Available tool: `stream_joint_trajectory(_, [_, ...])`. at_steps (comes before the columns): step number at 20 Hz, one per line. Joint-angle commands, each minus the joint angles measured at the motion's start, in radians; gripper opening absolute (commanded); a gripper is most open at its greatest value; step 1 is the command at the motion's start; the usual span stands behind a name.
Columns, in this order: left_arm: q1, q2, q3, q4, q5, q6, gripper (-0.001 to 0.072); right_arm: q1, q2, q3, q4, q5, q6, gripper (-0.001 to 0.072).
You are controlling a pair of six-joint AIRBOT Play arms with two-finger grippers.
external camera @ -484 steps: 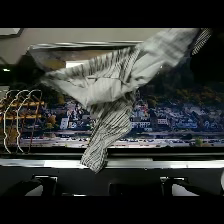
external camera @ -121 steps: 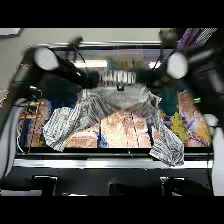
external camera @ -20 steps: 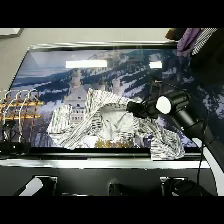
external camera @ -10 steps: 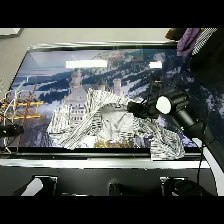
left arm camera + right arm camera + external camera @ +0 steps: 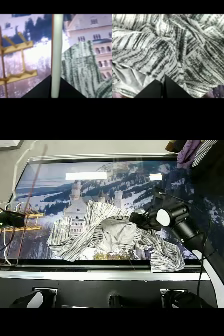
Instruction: Fold the clothes and pants, and hang the long-sleeved shirts on hangers.
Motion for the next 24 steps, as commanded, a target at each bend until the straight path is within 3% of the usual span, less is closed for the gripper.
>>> stream_joint_trajectory(1, [-0.207,0.132,-0.02,-0.018,-0.214,-0.026,0.0022,0.0,-0.001,0.0,-0.053,-0.014,0.156,0.0028])
stream_joint_trajectory(3, [-0.362,0.239,-0.09,-0.017,-0.283,-0.101,0.0022,-0.001,-0.001,0.0,-0.079,-0.032,0.189,0.0028])
stream_joint_trajectory(7, [-0.598,0.422,-0.222,-0.017,-0.289,-0.439,0.0024,0.0,-0.001,0.0,-0.177,-0.03,0.304,0.0027])
stream_joint_trajectory(9, [-0.679,0.483,-0.266,-0.017,-0.296,-0.519,0.0024,0.0,-0.001,0.0,-0.199,-0.036,0.349,0.0027])
stream_joint_trajectory(14, [-0.779,0.519,-0.313,-0.013,-0.377,-0.578,0.0024,-0.021,0.0,0.0,-0.229,-0.052,0.443,0.0027])
stream_joint_trajectory(24, [-0.779,0.505,-0.315,0.006,-0.405,-0.518,0.0024,-0.08,0.0,0.002,-0.151,-0.143,0.444,0.0028])
